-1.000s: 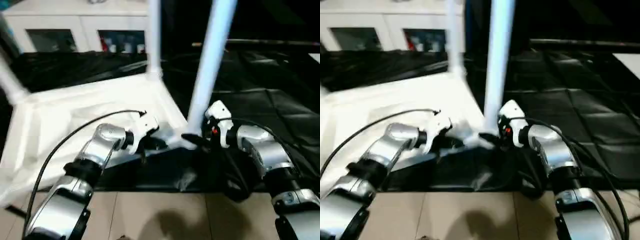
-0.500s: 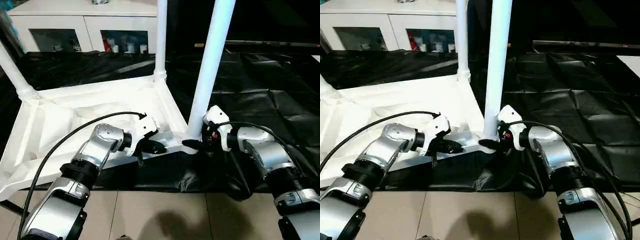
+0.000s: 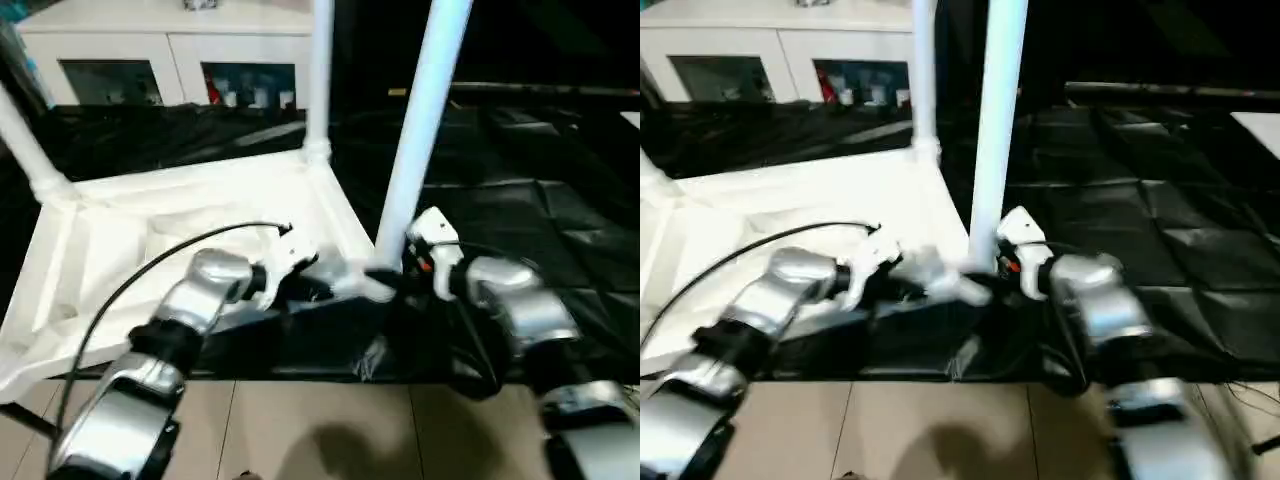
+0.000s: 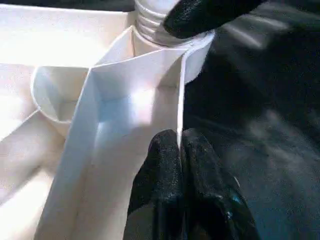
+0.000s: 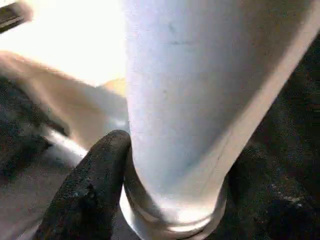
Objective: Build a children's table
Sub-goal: Rotate leg to tighten
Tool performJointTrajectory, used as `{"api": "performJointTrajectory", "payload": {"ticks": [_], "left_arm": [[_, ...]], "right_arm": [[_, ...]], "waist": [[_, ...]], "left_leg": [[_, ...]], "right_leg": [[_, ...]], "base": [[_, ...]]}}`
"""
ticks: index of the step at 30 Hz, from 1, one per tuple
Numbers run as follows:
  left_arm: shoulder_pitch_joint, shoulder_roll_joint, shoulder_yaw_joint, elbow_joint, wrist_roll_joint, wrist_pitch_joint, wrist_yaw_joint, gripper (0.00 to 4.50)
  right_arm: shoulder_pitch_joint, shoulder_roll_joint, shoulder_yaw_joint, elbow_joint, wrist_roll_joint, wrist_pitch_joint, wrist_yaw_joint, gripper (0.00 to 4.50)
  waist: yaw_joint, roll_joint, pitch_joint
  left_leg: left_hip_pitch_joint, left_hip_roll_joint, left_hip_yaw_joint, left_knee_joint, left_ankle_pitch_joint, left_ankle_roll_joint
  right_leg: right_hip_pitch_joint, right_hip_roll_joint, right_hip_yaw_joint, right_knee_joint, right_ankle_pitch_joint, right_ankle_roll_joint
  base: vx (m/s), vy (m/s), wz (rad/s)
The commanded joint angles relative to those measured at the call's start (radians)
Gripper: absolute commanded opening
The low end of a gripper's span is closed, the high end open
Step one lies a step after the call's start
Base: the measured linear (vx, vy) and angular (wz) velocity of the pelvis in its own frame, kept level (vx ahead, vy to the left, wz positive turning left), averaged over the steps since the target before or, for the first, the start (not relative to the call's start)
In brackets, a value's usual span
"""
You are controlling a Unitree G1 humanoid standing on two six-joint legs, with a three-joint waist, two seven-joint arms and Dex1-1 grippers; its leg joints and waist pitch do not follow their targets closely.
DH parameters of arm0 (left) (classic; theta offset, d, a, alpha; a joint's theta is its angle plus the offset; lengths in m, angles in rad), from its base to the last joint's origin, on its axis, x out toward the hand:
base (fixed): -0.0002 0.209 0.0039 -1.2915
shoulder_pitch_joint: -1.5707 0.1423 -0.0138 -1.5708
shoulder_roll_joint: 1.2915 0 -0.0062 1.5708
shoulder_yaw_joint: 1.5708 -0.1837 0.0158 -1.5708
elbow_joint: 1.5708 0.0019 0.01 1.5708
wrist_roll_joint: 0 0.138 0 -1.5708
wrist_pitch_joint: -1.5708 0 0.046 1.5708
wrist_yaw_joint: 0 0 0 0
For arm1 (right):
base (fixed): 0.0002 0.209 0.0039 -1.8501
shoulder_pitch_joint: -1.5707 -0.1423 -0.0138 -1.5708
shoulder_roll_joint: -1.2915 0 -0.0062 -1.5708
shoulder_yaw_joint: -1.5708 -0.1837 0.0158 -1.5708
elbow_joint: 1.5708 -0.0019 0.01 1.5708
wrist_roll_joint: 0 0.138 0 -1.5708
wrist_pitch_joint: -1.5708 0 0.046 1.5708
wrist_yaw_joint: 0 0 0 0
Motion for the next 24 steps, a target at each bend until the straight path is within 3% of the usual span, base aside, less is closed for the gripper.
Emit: {"api": "performJointTrajectory", "payload": {"ticks": [1, 4, 5, 6, 8, 11, 12, 13, 15, 17, 24], "left_arm": [[-0.043, -0.056, 0.037, 0.063, 0.002, 0.049, 0.182, 0.00], [-0.078, -0.109, 0.056, 0.114, 0.004, 0.061, 0.301, 0.00], [-0.087, -0.124, 0.060, 0.126, 0.004, 0.061, 0.323, 0.00], [-0.096, -0.138, 0.062, 0.135, 0.006, 0.059, 0.343, 0.00], [-0.106, -0.156, 0.066, 0.144, 0.006, 0.051, 0.359, 0.00], [-0.118, -0.161, 0.063, 0.164, 0.013, 0.023, 0.360, 0.00], [-0.118, -0.160, 0.063, 0.166, 0.012, 0.022, 0.354, 0.00], [-0.112, -0.152, 0.058, 0.162, 0.014, 0.014, 0.334, 0.00], [-0.101, -0.134, 0.048, 0.154, 0.012, -0.007, 0.280, 0.00], [-0.090, -0.114, 0.039, 0.144, 0.009, -0.009, 0.225, 0.00], [-0.053, -0.025, 0.005, 0.106, 0.013, -0.008, 0.051, 0.00]], "right_arm": [[-0.001, 0.069, -0.025, 0.070, 0.011, 0.072, -0.168, 2.61], [-0.023, 0.151, -0.072, 0.114, 0.025, 0.093, -0.340, 2.60], [-0.035, 0.176, -0.090, 0.131, 0.031, 0.096, -0.388, 2.60], [-0.047, 0.199, -0.099, 0.145, 0.033, 0.094, -0.423, 2.60], [-0.062, 0.225, -0.080, 0.154, 0.012, 0.071, -0.441, 2.60], [-0.075, 0.242, -0.064, 0.155, -0.006, 0.039, -0.434, 2.60], [-0.077, 0.242, -0.068, 0.153, -0.001, 0.032, -0.425, 3.16], [-0.076, 0.238, -0.070, 0.144, 0.006, 0.028, -0.405, 3.30], [-0.078, 0.220, -0.066, 0.128, 0.012, 0.020, -0.358, 3.35], [-0.080, 0.189, -0.047, 0.112, 0.010, 0.023, -0.291, 3.56], [-0.080, 0.020, 0.025, 0.020, 0.007, 0.061, 0.009, 4.19]], "waist": [[-0.007, 0.000, -0.054], [-0.010, -0.001, -0.053], [-0.012, 0.007, -0.051], [-0.017, 0.003, -0.049], [-0.014, 0.008, -0.052], [-0.013, 0.003, -0.055], [-0.013, 0.004, -0.055], [-0.014, 0.000, -0.055], [-0.015, 0.002, -0.055], [-0.020, -0.006, -0.058], [-0.019, -0.005, -0.066]], "left_leg": [[0.033, 0.035, -0.023, -0.074, -0.248, -0.011], [0.029, 0.034, -0.027, -0.079, -0.256, -0.019], [0.030, 0.033, -0.027, -0.080, -0.268, -0.022], [0.035, 0.032, -0.027, -0.082, -0.299, -0.029], [0.037, 0.031, -0.029, -0.083, -0.297, -0.024], [0.031, 0.030, -0.027, -0.082, -0.262, -0.011], [0.030, 0.030, -0.027, -0.082, -0.257, -0.008], [0.029, 0.031, -0.026, -0.082, -0.249, -0.003], [0.027, 0.031, -0.027, -0.082, -0.246, 0.007], [0.018, 0.030, -0.028, -0.082, -0.214, 0.019], [0.013, 0.031, -0.023, -0.066, -0.114, 0.074]], "right_leg": [[0.031, -0.081, 0.054, -0.088, -0.228, -0.218], [0.033, -0.083, 0.055, -0.096, -0.255, -0.191], [0.031, -0.082, 0.055, -0.098, -0.265, -0.188], [0.029, -0.081, 0.054, -0.103, -0.295, -0.181], [0.031, -0.083, 0.055, -0.106, -0.291, -0.171], [0.036, -0.081, 0.056, -0.101, -0.226, -0.173], [0.036, -0.081, 0.056, -0.100, -0.214, -0.176], [0.038, -0.080, 0.056, -0.098, -0.196, -0.181], [0.039, -0.081, 0.055, -0.095, -0.184, -0.185], [0.048, -0.079, 0.052, -0.090, -0.154, -0.186], [0.053, -0.077, 0.052, -0.069, 0.021, -0.243]], "base": [[0.000, 0.000, 0.00], [0.000, 0.000, 0.00], [0.000, 0.000, 0.00], [0.000, 0.000, 0.00], [0.000, 0.000, 0.00], [0.000, 0.000, 0.00], [0.000, 0.000, 0.00], [0.000, 0.000, 0.00], [0.000, 0.000, 0.00], [0.000, 0.000, 0.00], [0.000, 0.000, 0.00]]}}
